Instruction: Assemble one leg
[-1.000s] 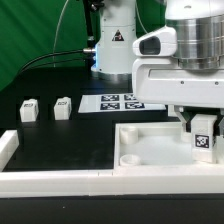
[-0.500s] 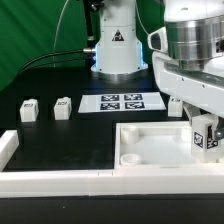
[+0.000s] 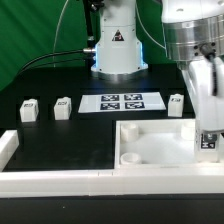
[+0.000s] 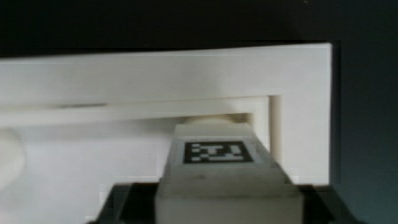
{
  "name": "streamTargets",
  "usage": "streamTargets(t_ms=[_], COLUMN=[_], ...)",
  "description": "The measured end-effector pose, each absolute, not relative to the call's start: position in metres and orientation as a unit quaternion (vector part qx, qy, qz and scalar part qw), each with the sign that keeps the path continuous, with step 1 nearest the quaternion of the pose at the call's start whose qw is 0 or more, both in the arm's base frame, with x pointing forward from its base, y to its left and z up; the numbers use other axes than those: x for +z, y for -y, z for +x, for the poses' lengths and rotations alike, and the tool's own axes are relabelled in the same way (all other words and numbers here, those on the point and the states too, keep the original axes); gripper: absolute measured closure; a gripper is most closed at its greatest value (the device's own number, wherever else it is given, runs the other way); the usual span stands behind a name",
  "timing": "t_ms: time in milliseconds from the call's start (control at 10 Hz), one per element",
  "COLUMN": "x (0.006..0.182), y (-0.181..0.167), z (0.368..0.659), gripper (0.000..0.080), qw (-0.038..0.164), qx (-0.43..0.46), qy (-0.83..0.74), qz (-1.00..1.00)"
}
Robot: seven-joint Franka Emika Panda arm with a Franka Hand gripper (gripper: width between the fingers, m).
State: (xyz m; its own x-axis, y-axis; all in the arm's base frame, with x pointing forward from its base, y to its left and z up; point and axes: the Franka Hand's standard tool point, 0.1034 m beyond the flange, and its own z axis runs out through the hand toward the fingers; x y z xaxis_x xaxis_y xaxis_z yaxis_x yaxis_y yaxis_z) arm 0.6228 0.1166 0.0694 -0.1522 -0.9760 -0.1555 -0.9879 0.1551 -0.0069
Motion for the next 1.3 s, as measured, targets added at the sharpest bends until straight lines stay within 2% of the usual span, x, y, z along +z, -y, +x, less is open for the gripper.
streamTargets(t_ms=[300, 600, 700, 800, 900, 1000, 1300], x=[0.0708, 0.0714, 0.0709, 0.0708, 0.0708, 0.0707, 0.0706], y=[-0.1160, -0.1112, -0.1127, -0.1134, -0.1134, -0.1137, -0.1139], z=[0.6261, 0.6270, 0.6265, 0.6264, 0.6263, 0.6263, 0.6262], gripper=[0.0505, 0.0505, 0.0436, 0.0436, 0.0231, 0.0169, 0.0155], qw=[0.063, 0.063, 0.063, 0.063, 0.063, 0.063, 0.063], qx=[0.045, 0.037, 0.037, 0.037, 0.037, 0.037, 0.037], qy=[-0.832, -0.837, -0.827, -0.826, -0.826, -0.825, -0.824], qz=[-0.550, -0.543, -0.558, -0.558, -0.559, -0.560, -0.562])
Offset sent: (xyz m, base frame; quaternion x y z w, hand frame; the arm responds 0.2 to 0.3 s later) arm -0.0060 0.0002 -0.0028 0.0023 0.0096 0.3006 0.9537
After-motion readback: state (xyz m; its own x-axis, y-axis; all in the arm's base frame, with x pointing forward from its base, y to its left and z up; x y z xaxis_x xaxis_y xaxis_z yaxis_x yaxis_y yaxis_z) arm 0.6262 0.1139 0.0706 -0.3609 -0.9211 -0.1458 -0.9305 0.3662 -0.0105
